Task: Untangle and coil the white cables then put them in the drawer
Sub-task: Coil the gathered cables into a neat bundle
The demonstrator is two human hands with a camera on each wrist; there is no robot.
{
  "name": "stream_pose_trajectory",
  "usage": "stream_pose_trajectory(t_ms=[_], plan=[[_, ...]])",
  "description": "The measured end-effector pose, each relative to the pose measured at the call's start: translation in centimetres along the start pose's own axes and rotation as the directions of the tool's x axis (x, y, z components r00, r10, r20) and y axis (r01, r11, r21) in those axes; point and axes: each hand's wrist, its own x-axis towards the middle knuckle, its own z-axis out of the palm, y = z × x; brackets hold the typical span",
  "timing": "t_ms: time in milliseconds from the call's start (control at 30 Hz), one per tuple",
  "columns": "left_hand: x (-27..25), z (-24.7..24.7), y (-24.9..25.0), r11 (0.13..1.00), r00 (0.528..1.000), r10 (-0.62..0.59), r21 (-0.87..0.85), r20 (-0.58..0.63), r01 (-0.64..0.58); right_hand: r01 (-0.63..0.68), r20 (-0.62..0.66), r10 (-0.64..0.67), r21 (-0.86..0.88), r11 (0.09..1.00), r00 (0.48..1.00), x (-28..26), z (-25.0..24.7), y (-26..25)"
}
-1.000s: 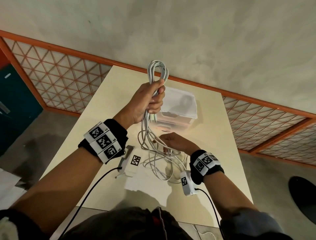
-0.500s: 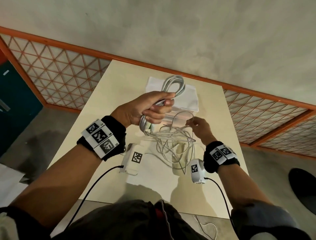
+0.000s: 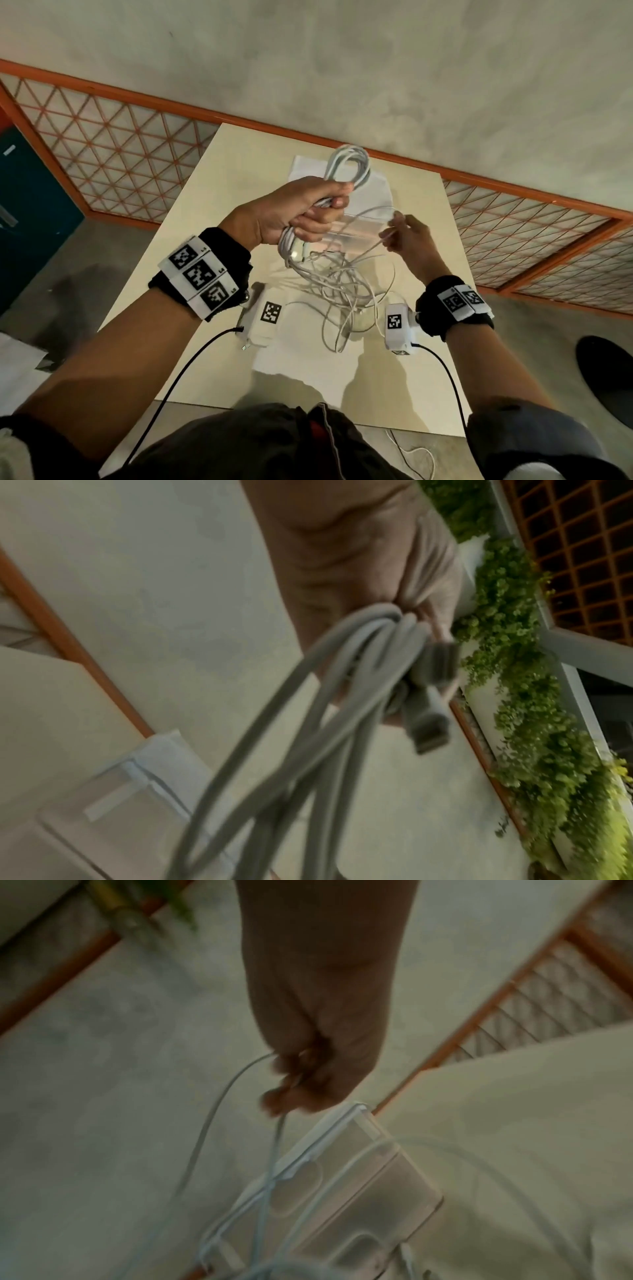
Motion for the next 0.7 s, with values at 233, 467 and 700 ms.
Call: stream_pose_trajectory(t_ms=[233,467,700], plan=[[1.6,1.3,1.2,0.920,0.836,0.363,0.015,-0.411,-0.392,0.137,0.672,0.200,-0.413,0.901,0.713,-2.6,3.3,-0.5],[2.2,1.1,2.7,0.814,0.627,0.481,0.045,-0.613,-0.580,0.022,0.688,0.246,-0.356,0.934,0.683,-4.7,5.3,1.2],[2.0,0.9,3.4,0.782,0.564,0.489,0.048,-0.666,-0.621,-0.174,0.781,0.237,-0.166,0.971,0.578,-6.2,5.1,0.2]])
